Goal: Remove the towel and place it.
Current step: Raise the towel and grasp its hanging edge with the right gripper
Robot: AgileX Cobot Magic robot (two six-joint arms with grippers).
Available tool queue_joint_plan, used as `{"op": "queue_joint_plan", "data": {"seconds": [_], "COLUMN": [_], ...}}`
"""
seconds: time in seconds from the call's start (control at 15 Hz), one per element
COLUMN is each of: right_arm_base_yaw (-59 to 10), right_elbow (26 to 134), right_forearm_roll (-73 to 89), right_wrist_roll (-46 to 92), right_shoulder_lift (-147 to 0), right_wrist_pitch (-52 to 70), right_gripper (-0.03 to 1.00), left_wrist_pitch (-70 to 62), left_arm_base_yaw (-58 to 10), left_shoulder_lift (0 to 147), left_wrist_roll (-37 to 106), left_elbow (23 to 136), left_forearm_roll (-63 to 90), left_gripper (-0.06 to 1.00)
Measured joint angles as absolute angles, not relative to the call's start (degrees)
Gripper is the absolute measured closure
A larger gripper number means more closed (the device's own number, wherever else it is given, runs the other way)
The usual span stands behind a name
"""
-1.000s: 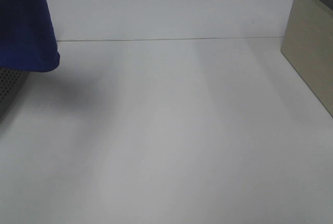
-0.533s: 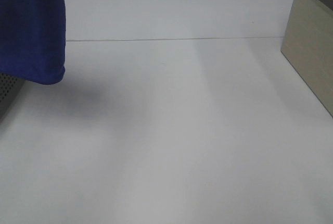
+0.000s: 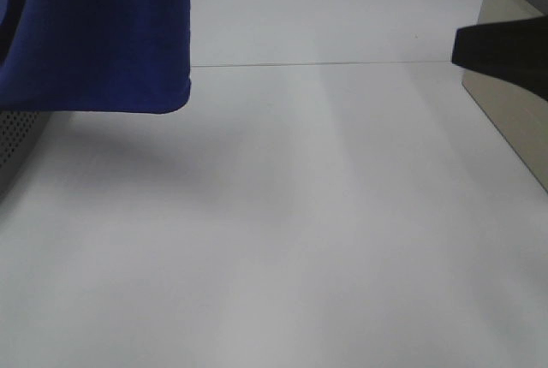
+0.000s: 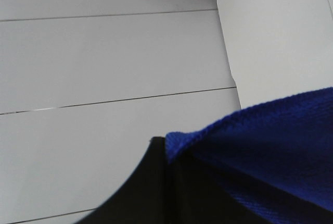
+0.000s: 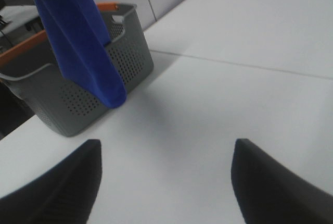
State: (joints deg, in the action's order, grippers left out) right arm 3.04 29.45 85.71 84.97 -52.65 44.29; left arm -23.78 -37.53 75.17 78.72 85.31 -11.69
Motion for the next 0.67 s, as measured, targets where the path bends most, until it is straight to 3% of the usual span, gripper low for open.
{"op": "queue_joint_plan", "data": {"seconds": [0.13,0.33,0.4,0.47,0.67], "right_arm_base_yaw": [3.04,1.6,-1.2,-8.37,-15.87], "right_elbow": [29.45,30.54,31.8,35.12,39.88], "right_forearm_roll": [96.49,99.12,99.18,99.18,99.29], "right_wrist_roll": [99.58,107.49,108.92,109.95,111.38], "right_shoulder_lift": [-60.96,-69.04,-71.79,-76.09,-80.44], "right_wrist_pitch": [49.33,52.43,51.57,46.52,43.37], "right_gripper": [0.29,0.29,0.29,0.29,0.29], "left_wrist_pitch": [-22.8,-22.35,-21.49,-20.91,-20.91], "left_arm_base_yaw": [-39.3,-40.79,-40.85,-40.91,-40.91], "left_shoulder_lift": [75.17,75.17,75.17,75.17,75.17], "left_wrist_roll": [78.72,78.72,78.72,78.72,78.72], "left_elbow": [85.31,85.31,85.31,85.31,85.31], "left_forearm_roll": [-11.57,-10.03,-9.0,-7.91,-7.33], "left_gripper": [0.94,0.94,0.94,0.94,0.94]}}
